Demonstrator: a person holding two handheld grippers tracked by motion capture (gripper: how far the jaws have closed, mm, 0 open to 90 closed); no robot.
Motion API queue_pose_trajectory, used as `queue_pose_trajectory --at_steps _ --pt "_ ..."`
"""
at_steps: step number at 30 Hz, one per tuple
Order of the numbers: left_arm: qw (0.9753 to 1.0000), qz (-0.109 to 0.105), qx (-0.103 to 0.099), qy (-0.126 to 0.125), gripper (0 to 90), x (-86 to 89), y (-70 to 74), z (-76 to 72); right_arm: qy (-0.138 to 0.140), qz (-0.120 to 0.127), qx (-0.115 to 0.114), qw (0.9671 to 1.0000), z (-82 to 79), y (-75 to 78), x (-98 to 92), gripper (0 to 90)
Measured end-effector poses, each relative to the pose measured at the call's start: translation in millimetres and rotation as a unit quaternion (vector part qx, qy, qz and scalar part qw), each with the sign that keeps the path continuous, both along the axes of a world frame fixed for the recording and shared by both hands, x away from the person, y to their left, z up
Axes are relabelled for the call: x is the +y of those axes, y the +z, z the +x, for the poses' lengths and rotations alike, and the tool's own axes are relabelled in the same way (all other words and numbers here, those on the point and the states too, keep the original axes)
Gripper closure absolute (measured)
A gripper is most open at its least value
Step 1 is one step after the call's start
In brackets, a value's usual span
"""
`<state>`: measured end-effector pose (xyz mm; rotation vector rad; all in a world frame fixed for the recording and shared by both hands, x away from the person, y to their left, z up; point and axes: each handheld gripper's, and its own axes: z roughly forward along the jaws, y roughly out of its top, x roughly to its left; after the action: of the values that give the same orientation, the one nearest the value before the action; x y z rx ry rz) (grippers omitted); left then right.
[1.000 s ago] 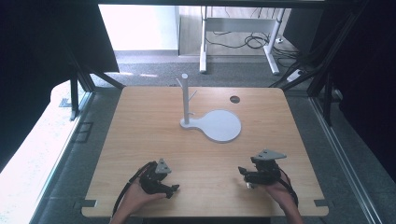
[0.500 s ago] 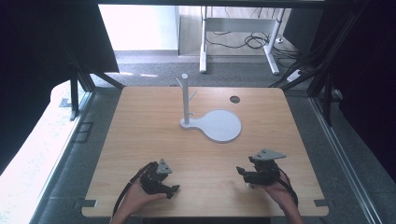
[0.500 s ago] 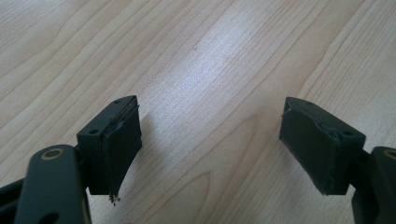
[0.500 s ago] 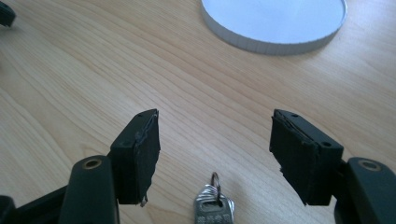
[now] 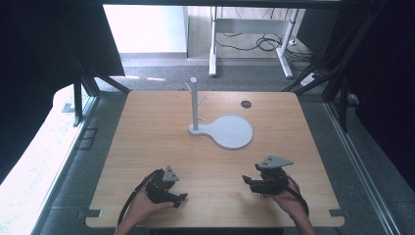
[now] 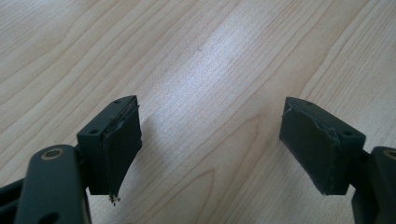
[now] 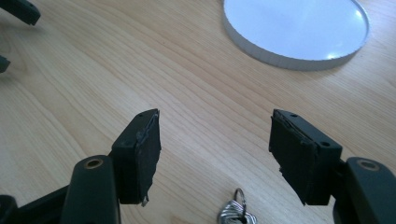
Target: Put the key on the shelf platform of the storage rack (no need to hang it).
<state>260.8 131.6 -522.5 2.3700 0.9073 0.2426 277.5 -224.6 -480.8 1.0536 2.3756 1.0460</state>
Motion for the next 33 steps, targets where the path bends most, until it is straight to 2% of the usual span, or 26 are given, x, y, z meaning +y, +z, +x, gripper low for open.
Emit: queue_pose_trajectory --at_steps 3,9,13,14,15,18,19,20,23,25,26,27,29,30,33 --pt "1.0 0.0 0.001 -0.001 21.0 0.0 0.0 0.0 0.009 -0.008 0.001 0.9999 -0.1 1.4 6.8 35.3" --pt "1.0 0.0 0.001 0.0 21.1 0.4 0.3 -0.1 0.01 -0.017 0.009 0.9998 -0.8 1.9 7.0 38.7" --pt "1.0 -0.001 0.001 0.001 21.1 0.9 0.5 0.0 0.005 -0.046 0.03 0.9985 -1.3 -0.7 6.0 45.0" --pt "1.0 -0.001 0.001 0.0 21.1 1.1 0.5 0.2 0.004 -0.059 0.047 0.9971 -0.3 -1.6 5.3 48.1" --pt "1.0 0.0 0.001 0.0 21.1 1.1 0.5 0.3 0.004 -0.065 0.055 0.9963 0.7 -1.7 4.6 49.4" --pt "1.0 0.0 0.002 0.0 21.1 1.0 0.8 0.0 0.001 -0.086 0.074 0.9935 3.6 -1.5 2.4 53.1" --pt "1.0 0.0 0.002 0.0 21.1 1.0 0.8 0.0 0.001 -0.086 0.074 0.9935 3.6 -1.5 2.4 53.1" --pt "1.0 0.001 0.001 -0.003 21.1 1.2 1.1 0.2 0.001 -0.095 0.086 0.9918 5.7 -0.9 1.2 55.9" --pt "1.0 -0.001 0.002 -0.002 21.1 1.4 1.6 -0.3 0.0 -0.102 0.089 0.9908 8.2 -0.4 0.7 58.4" --pt "1.0 -0.001 0.0 -0.003 21.1 2.0 1.8 0.1 0.007 -0.121 0.098 0.9877 11.7 -0.7 2.0 60.2" --pt "1.0 -0.001 0.0 -0.003 21.1 2.0 1.8 0.1 0.007 -0.121 0.098 0.9877 11.7 -0.7 2.0 60.2" --pt "1.0 -0.001 0.001 -0.003 21.1 2.0 1.6 0.2 0.007 -0.135 0.105 0.9852 14.1 -1.4 3.2 61.3" --pt "1.0 0.0 0.001 -0.003 21.1 1.7 1.4 0.2 0.009 -0.14 0.11 0.984 15.6 -1.9 3.4 61.9" --pt "1.0 0.001 0.003 -0.004 21.1 0.6 0.5 -0.1 0.009 -0.148 0.118 0.9819 18.0 -2.6 3.8 64.3" --pt "1.0 0.002 0.005 -0.006 21.1 -0.4 -0.3 -0.1 0.01 -0.155 0.121 0.9804 20.1 -2.9 4.4 65.4"
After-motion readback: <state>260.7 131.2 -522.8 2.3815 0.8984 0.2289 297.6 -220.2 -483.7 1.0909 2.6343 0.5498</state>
